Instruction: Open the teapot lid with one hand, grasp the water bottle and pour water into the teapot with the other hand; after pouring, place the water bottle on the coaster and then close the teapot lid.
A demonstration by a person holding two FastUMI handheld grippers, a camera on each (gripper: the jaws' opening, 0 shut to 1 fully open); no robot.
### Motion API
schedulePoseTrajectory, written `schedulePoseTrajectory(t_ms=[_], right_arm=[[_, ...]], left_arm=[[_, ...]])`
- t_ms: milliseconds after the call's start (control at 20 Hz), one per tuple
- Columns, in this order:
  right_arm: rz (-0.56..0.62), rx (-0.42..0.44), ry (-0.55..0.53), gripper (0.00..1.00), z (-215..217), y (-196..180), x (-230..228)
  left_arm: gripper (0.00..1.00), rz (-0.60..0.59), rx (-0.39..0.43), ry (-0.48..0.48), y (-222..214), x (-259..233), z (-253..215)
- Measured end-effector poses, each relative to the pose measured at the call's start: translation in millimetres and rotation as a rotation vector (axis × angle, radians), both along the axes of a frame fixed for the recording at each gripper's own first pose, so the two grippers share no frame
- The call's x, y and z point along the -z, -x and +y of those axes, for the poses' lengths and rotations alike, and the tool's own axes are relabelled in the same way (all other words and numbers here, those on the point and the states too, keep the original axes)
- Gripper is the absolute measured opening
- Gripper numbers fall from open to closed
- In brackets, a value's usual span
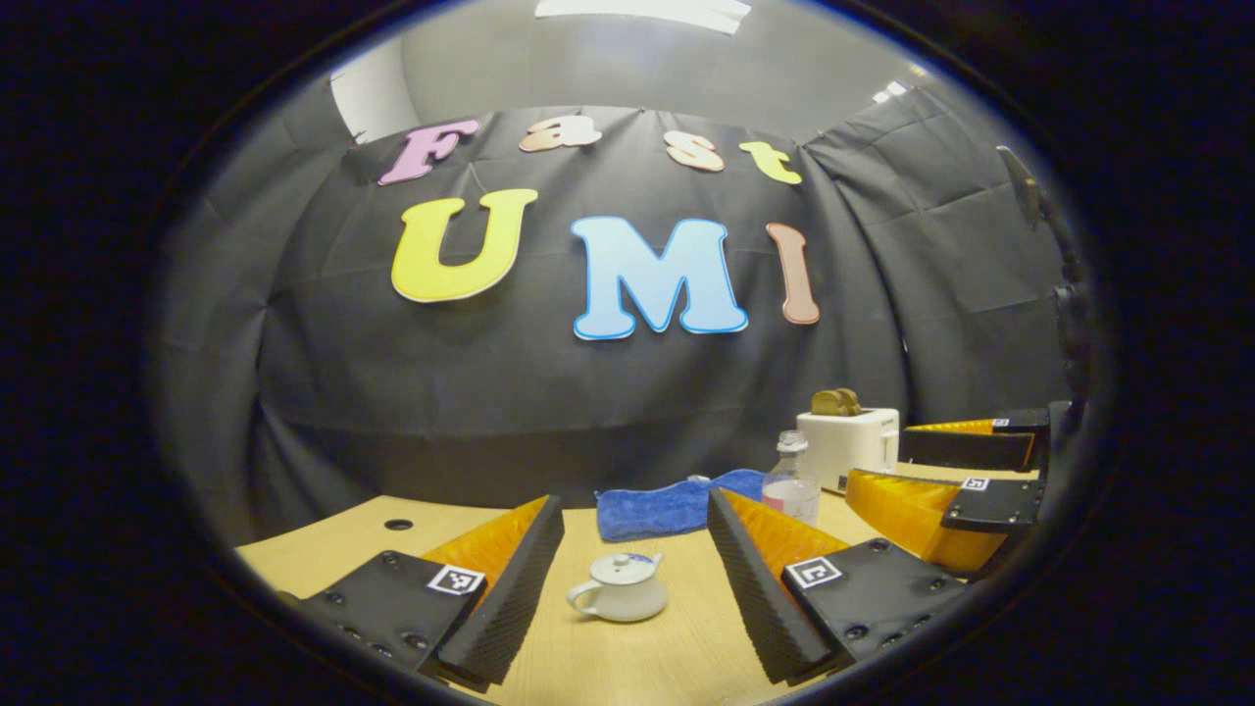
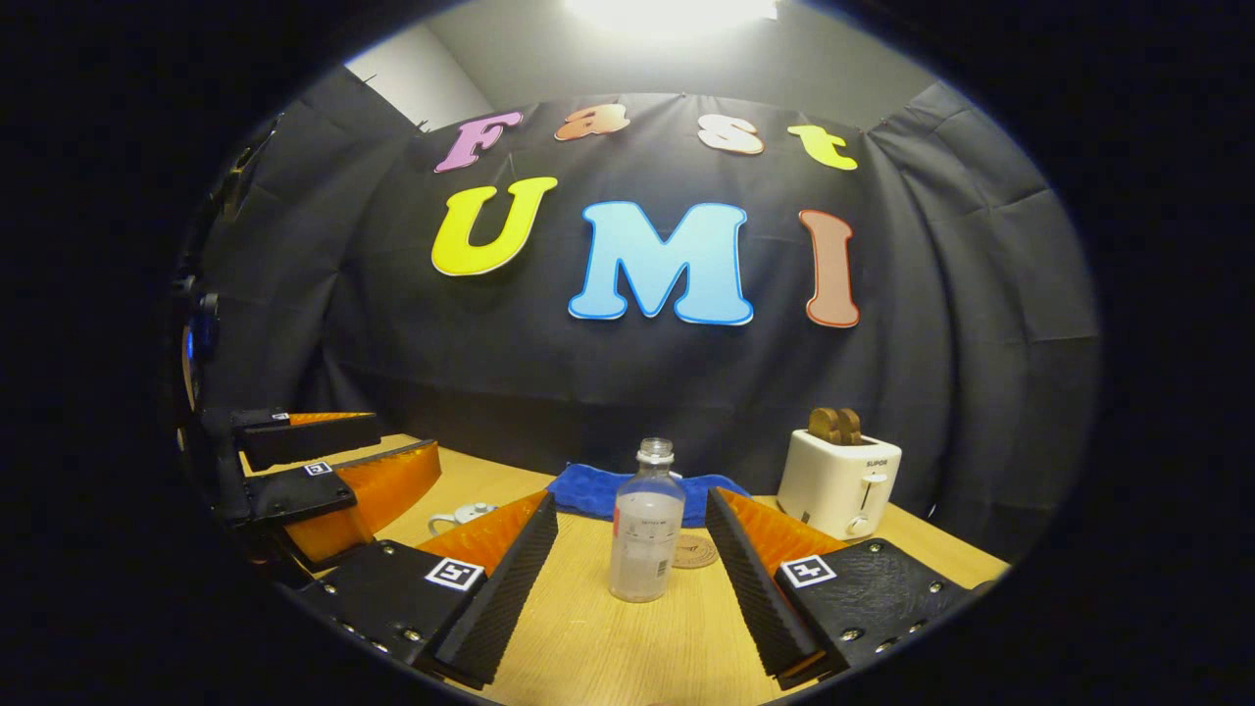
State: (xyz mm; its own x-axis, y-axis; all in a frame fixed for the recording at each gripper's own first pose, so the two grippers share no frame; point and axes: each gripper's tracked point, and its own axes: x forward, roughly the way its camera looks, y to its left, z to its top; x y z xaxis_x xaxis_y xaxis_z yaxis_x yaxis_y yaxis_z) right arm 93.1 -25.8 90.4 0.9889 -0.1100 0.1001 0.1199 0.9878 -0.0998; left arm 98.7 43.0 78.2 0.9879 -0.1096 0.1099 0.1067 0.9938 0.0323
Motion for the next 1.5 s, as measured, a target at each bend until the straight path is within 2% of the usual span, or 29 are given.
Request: schedulePoseTrajectory(t_ms=[200,350,500,700,900,1000,1200,1500], right_arm=[[-0.038,0.038,-0.012,0.94,-4.9,-15.0,-26.9],[-0.034,0.065,-0.014,0.94,-12.8,-37.3,-35.1],[-0.030,0.074,-0.052,0.94,-19.4,-62.1,-35.2],[0.023,0.059,-0.133,0.94,-27.2,-82.5,-7.2],[0.094,0.078,-0.070,0.95,-33.9,-90.7,24.0],[0.101,0.079,-0.047,0.95,-31.2,-93.9,35.7],[0.116,0.087,-0.037,0.95,-31.4,-101.1,52.2],[0.147,0.064,-0.064,0.95,-24.9,-108.4,74.4]], left_arm=[[1.00,-0.027,0.019,-0.035,-5.4,-19.4,-9.3],[1.00,-0.011,0.032,0.003,-19.8,-17.9,-13.6],[1.00,-0.008,0.011,0.031,-41.9,-17.1,-4.2],[1.00,0.008,0.001,0.034,-68.4,-3.1,4.2],[1.00,0.077,0.041,0.049,-85.1,32.0,-1.7],[1.00,0.104,0.035,0.045,-91.4,47.1,2.0],[1.00,0.127,0.042,0.069,-101.3,66.0,4.8],[1.00,0.160,0.073,0.020,-116.6,92.0,-3.4]])
